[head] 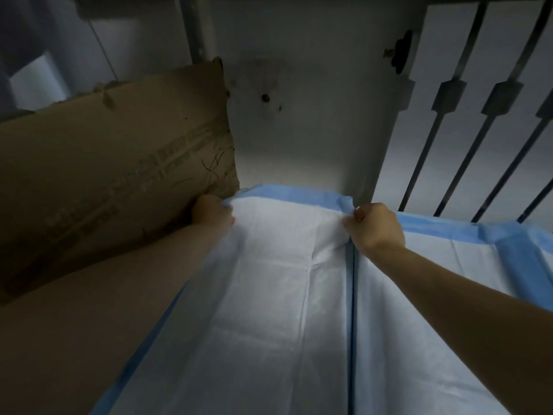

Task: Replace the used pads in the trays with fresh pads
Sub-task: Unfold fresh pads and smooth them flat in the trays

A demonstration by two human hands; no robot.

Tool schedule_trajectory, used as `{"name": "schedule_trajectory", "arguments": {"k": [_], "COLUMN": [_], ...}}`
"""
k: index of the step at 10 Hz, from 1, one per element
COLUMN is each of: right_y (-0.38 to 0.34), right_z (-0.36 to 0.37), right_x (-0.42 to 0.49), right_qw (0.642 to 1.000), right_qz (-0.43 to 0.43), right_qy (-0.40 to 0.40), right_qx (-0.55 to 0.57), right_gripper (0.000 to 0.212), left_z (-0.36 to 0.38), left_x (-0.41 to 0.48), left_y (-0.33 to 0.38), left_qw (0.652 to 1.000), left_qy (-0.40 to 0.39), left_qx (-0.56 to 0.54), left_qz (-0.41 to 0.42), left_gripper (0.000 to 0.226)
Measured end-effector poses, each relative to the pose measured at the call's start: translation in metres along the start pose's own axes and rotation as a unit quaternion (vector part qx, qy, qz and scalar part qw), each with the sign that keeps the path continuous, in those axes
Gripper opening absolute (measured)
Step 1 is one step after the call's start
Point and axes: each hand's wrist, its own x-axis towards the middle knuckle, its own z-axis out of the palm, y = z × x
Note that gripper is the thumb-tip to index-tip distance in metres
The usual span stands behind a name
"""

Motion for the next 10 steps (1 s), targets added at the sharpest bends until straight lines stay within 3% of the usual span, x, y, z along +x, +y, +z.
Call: {"name": "schedule_trajectory", "arguments": {"k": [3, 4, 5, 6, 7, 8, 10], "right_y": [-0.003, 0.0, 0.004, 0.005, 0.007, 0.009, 0.004], "right_z": [-0.004, 0.001, 0.008, 0.01, 0.012, 0.012, 0.013], "right_x": [0.016, 0.018, 0.017, 0.016, 0.014, 0.014, 0.022], "right_qw": [0.998, 0.998, 0.998, 0.996, 0.995, 0.994, 0.991], "right_qz": [-0.008, 0.008, 0.009, -0.009, -0.03, -0.036, -0.048], "right_qy": [0.053, 0.036, 0.035, 0.059, 0.071, 0.076, 0.117], "right_qx": [-0.033, -0.058, -0.057, -0.062, -0.069, -0.066, -0.043], "right_gripper": [0.016, 0.016, 0.022, 0.024, 0.021, 0.021, 0.016], "left_z": [0.02, 0.033, 0.046, 0.054, 0.058, 0.06, 0.061], "left_x": [0.027, 0.023, 0.0, -0.03, -0.042, -0.044, -0.032], "left_y": [0.0, -0.006, -0.018, -0.033, -0.045, -0.054, -0.059], "left_qw": [0.999, 0.998, 0.982, 0.952, 0.916, 0.878, 0.856], "left_qy": [0.013, 0.044, 0.069, 0.052, -0.058, -0.141, -0.132], "left_qx": [-0.036, -0.026, 0.032, 0.139, 0.302, 0.399, 0.446], "left_qz": [-0.001, 0.037, 0.174, 0.266, 0.258, 0.224, 0.224], "left_gripper": [0.025, 0.04, 0.057, 0.051, 0.063, 0.07, 0.069]}}
